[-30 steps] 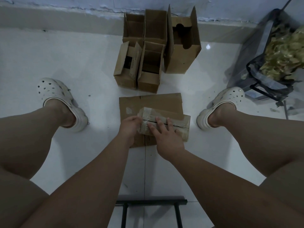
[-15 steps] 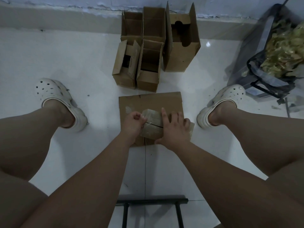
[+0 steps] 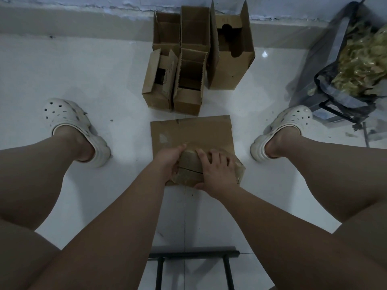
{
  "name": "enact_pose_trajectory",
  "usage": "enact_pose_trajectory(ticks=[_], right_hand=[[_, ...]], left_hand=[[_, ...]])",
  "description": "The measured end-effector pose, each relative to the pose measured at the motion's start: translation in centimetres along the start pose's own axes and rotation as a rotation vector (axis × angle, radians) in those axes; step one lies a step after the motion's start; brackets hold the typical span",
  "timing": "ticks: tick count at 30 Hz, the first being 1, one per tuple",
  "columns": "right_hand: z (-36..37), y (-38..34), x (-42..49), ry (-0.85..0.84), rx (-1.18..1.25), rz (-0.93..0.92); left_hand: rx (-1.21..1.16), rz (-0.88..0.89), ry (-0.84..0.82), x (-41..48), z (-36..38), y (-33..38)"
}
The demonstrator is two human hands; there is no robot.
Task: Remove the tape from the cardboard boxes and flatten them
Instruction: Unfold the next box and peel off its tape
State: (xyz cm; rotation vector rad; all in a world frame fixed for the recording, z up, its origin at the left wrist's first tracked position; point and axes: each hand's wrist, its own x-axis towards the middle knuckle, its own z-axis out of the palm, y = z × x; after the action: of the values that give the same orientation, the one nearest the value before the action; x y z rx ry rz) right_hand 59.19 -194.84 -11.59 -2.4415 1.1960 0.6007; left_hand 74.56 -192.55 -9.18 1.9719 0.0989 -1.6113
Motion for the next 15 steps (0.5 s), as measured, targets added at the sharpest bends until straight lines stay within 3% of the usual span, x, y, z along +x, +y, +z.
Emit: enact_pose_trajectory(ticks=[10, 12, 15], right_hand=[[-0.4, 0.3, 0.4, -0.054, 0.045, 0.014], [-0.4, 0.2, 0.4, -0.048, 0.036, 0.013], [-0.2, -0.1, 0.2, -0.049, 0.014, 0.011]], left_hand=[[0.037, 0.034, 0.047, 1.0, -0.2, -0.4], [0.143, 0.098, 0.076, 1.4, -0.3, -0.3], [0.489, 0.166, 0.139, 1.5, -0.2, 0.0]])
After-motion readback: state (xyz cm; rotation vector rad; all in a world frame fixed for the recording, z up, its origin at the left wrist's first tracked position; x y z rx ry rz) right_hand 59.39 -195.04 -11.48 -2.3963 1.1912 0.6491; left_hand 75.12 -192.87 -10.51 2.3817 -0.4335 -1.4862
